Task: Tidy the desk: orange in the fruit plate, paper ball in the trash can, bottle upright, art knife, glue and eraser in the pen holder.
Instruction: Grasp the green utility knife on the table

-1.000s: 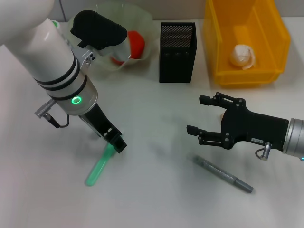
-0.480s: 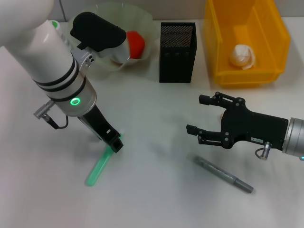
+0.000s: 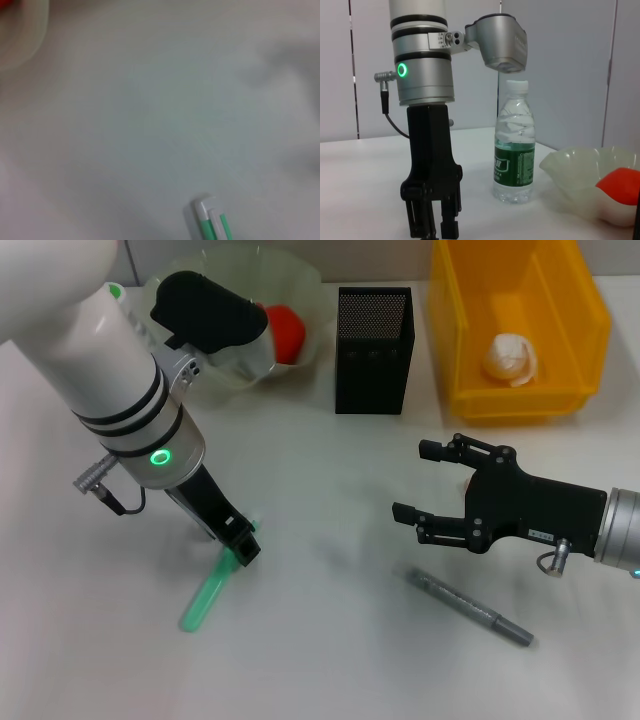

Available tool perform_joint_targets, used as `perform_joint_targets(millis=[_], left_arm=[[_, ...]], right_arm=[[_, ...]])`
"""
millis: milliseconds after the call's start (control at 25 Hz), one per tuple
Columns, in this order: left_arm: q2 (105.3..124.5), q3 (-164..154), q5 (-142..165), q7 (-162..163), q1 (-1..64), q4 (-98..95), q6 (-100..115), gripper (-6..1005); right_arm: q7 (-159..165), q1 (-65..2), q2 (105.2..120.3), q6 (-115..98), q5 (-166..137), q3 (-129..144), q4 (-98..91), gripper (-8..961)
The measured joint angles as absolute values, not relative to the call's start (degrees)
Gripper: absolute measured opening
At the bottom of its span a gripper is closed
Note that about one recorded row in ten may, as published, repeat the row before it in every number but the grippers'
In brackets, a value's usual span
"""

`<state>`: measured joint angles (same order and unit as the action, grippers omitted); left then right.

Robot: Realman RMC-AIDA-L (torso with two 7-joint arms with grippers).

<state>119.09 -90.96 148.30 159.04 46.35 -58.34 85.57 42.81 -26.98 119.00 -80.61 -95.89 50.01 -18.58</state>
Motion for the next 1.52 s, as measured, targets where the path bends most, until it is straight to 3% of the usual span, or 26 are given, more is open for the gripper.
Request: perform_joint_targets(millis=[560,1240,1520], left_arm=[[119.09,-92.0,148.3,158.4,46.4,-57.6,84.9,516],[119.09,-92.6,148.3,158.4,46.4,-57.6,84.5,363],[119.09,-93.0,148.3,158.4,46.5,-57.6,84.5,369]], right_arm=[[43.1,-27.1,119.0,-80.5,-95.9,50.0,-18.5,801],[43.2,-26.9,119.0,-80.5,-95.9,50.0,-18.5,798],[43.2,-27.0,119.0,-80.6,-95.9,50.0,-18.5,797]])
